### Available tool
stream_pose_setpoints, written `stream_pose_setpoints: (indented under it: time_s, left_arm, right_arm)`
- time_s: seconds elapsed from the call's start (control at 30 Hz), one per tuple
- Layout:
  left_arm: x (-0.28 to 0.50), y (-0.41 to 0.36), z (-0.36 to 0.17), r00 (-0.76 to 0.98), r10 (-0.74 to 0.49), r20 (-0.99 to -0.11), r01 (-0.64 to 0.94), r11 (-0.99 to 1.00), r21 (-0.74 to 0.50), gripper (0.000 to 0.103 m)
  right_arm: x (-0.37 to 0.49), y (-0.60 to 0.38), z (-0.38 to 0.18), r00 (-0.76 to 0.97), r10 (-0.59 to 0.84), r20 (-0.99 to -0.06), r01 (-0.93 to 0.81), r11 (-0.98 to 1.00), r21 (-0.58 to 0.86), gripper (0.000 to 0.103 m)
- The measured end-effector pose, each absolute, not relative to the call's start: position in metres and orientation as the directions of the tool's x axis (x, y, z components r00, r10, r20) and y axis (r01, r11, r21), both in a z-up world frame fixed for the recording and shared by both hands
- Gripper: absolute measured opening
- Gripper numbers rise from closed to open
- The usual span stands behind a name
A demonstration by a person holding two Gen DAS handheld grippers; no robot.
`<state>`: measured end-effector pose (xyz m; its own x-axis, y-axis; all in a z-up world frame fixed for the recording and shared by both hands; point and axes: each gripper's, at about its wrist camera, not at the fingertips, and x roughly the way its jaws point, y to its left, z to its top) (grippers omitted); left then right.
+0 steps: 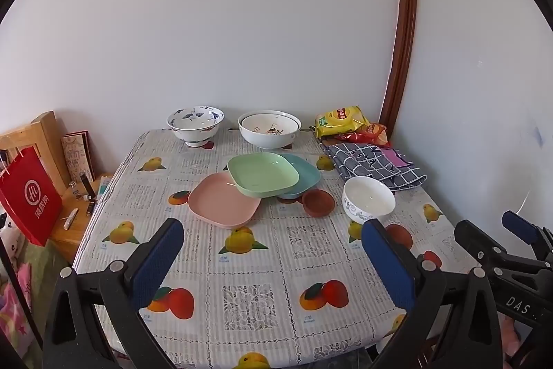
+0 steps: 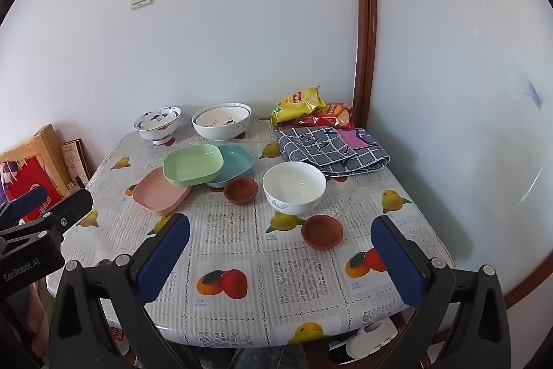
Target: Organize plates and bowls
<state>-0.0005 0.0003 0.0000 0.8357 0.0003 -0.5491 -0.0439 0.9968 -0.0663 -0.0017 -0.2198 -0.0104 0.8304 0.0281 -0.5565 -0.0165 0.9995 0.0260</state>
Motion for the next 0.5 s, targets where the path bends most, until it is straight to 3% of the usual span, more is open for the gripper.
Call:
stream_pose_setpoints:
  time_s: [0.5]
  left_arm:
    - [0.0004,-0.0007,-0.0031,0.834,0.009,-0.552,-0.053,0.997,-0.063,0.103]
  right_arm:
    - [-0.0014,-0.2199,-0.0156,0.830,0.030,-0.557,-0.015,0.999,0.033,0.103]
